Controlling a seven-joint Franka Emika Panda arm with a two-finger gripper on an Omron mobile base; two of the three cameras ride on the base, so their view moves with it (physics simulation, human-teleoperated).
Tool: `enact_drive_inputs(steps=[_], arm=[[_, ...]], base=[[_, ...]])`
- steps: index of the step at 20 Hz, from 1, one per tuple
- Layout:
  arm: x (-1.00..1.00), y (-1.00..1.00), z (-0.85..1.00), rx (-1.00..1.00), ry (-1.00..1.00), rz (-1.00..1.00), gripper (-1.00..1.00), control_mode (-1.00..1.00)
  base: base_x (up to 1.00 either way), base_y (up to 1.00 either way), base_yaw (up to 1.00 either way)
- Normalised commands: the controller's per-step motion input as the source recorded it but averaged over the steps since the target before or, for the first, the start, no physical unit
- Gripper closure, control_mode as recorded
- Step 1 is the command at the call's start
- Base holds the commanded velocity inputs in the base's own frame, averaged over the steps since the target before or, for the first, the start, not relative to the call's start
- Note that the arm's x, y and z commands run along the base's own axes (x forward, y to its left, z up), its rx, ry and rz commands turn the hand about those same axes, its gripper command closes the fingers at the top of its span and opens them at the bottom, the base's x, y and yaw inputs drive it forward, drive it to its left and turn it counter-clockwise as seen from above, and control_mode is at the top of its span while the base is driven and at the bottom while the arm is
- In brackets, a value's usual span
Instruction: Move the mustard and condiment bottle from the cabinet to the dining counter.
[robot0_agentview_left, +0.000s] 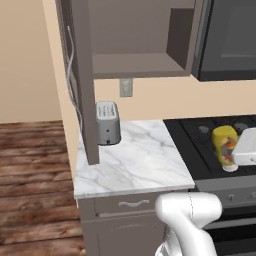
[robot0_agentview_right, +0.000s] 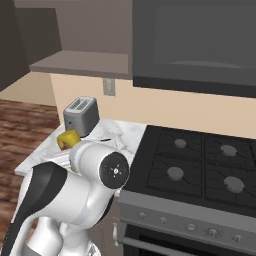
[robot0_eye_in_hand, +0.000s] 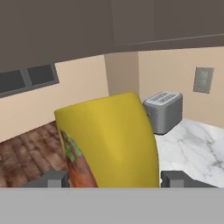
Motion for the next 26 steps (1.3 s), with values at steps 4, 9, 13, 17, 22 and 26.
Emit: enact_drive_inputs(steps=[4, 9, 13, 17, 22, 26], arm=[[0.00, 0.00, 0.00, 0.00, 0.00, 0.00, 1.00, 1.00], [0.00, 0.00, 0.00, 0.00, 0.00, 0.00, 1.00, 1.00], [0.00, 0.00, 0.00, 0.00, 0.00, 0.00, 1.00, 1.00], [0.00, 0.00, 0.00, 0.00, 0.00, 0.00, 1.00, 1.00], [0.00, 0.00, 0.00, 0.00, 0.00, 0.00, 1.00, 1.00], [0.00, 0.00, 0.00, 0.00, 0.00, 0.00, 1.00, 1.00]], base=[[-0.35, -0.13, -0.16], [-0.32, -0.21, -0.26], [-0.29, -0.22, -0.34], [-0.29, -0.18, -0.38], [-0.27, -0.20, -0.40], [-0.23, -0.15, -0.42]])
